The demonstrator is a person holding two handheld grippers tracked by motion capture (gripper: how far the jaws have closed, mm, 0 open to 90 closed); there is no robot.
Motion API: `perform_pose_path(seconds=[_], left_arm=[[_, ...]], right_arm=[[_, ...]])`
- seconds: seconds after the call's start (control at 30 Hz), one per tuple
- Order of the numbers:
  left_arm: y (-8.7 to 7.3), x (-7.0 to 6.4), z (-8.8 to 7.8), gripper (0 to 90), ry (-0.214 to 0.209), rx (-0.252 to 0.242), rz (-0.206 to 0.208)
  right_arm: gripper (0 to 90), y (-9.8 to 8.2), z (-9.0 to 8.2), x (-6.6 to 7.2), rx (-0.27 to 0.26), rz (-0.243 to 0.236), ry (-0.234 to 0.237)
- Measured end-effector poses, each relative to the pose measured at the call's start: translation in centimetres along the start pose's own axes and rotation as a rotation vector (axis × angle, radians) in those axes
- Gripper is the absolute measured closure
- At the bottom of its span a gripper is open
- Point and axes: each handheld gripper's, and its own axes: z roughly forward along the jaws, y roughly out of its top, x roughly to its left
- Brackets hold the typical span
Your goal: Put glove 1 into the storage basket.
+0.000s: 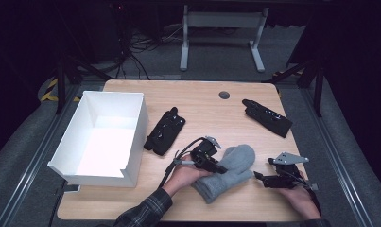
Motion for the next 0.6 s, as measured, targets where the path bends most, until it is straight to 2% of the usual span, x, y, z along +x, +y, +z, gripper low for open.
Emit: perform_pose_path(seconds=[0.2,0.4,0.6], left_arm=[[0.2,-0.4,-1.1,73.8,0.017,-0.017,0.002],[0.4,-0.8,-3.2,73.9,0.051,-0.070,0.009],[0.8,-1.3,-5.0,73.9,0.083,-0.088,0.020]], right_arm=[[14.9,0.0,0.1,-0.1,-0.001,0.013,0.001],[13.9,0.0,0.1,-0.1,0.000,0.010,0.004],[13.8,0.0,0.1,-0.1,0.000,0.010,0.004]])
